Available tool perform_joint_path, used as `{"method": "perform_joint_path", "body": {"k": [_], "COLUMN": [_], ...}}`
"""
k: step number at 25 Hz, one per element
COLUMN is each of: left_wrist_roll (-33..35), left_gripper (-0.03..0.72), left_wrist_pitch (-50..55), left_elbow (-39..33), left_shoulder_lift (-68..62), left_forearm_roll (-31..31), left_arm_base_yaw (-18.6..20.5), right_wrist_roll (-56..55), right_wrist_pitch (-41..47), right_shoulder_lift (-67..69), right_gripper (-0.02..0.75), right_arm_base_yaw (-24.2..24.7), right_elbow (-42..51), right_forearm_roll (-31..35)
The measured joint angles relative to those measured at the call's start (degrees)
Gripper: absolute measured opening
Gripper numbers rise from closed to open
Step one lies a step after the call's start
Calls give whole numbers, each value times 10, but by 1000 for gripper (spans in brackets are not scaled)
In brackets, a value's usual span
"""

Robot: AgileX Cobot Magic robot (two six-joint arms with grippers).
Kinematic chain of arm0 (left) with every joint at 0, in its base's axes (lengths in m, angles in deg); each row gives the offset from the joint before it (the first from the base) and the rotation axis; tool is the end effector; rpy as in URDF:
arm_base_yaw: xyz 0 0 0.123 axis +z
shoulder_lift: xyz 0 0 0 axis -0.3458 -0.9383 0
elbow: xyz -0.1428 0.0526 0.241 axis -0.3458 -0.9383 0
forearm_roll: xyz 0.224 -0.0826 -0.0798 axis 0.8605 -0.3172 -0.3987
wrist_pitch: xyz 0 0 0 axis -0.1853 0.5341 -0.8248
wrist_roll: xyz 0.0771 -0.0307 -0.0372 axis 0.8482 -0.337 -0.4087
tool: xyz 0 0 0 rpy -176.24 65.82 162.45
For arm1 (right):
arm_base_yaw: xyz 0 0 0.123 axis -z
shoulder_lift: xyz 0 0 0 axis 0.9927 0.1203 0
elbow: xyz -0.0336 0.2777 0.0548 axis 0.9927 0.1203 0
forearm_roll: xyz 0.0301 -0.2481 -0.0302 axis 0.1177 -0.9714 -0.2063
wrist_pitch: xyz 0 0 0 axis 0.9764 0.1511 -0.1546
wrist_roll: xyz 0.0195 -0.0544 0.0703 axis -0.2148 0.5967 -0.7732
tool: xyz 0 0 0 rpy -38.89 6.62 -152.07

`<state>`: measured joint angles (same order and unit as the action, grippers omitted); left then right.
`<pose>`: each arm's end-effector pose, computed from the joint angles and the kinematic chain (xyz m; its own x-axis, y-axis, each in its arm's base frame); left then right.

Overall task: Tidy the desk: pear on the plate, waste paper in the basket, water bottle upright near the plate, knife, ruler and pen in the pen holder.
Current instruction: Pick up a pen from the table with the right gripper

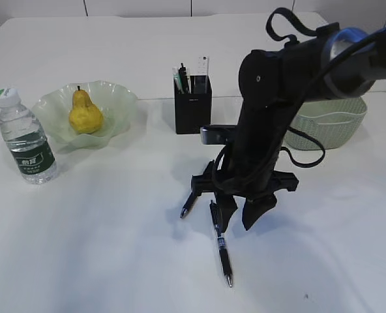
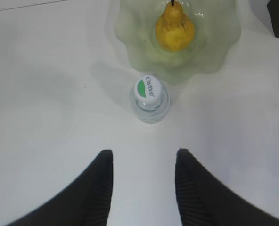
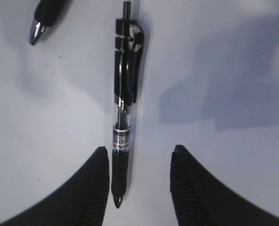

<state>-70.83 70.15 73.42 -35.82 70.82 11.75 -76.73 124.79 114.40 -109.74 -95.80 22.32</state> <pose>0.3023 -0.0349 0.4138 -0.8376 0.0248 -0.5457 0.0039 0.9992 0.0395 0.3411 0.1917 0.1576 -0.9840 -0.1593 0.0793 -0.1425 0.9723 0.1853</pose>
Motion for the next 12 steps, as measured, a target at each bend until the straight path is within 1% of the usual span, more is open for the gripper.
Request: {"method": "perform_joint_path", "body": {"k": [12], "left_wrist_roll": [0], "left_gripper": [281], "left_wrist_pitch": [0], "left_elbow": [0], "left_shoulder_lift": [0], "left_forearm_roll": [0], "left_arm_base_yaw": [0], "right_wrist_roll": [-1], "right_wrist_pitch": [-52], "right_shoulder_lift": [24], "right_gripper": [352], "right_arm_base_yaw": [-1], "right_elbow": [0], "right_forearm_roll": [30]}}
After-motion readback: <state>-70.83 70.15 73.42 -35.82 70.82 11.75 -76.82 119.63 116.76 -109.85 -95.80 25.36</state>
